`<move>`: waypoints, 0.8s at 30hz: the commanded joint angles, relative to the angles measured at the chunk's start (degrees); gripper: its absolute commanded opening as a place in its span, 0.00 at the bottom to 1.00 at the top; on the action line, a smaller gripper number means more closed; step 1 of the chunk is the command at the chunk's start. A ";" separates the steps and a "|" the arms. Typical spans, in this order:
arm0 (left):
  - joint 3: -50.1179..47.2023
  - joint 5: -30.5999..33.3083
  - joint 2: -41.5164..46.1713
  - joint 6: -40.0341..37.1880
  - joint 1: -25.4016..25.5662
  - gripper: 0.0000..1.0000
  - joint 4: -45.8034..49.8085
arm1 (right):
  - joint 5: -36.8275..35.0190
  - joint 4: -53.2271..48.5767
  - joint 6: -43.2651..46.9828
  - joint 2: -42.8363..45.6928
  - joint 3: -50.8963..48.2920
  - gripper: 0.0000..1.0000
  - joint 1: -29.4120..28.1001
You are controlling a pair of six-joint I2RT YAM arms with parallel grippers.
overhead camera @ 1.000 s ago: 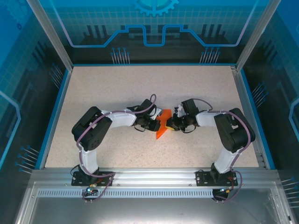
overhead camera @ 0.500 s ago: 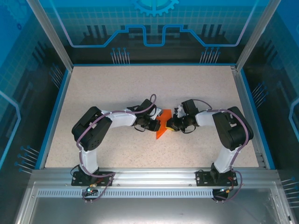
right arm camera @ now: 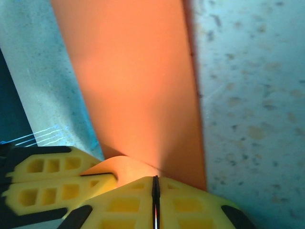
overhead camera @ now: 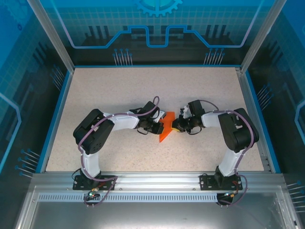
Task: Fold a paper plane with a square sheet of paper (pick it up from the middle)
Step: Third fold the triangle at the center of the table.
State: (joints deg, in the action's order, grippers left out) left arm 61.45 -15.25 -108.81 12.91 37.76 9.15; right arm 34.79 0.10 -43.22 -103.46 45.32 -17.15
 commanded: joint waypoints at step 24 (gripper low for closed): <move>-0.81 1.36 -1.05 -1.66 -0.04 0.03 2.67 | -3.07 -5.02 3.05 -2.41 2.62 0.09 2.63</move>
State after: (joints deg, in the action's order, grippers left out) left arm 61.45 -15.22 -108.81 12.88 37.76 9.15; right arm 33.01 -4.01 -40.88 -104.33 48.38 -15.20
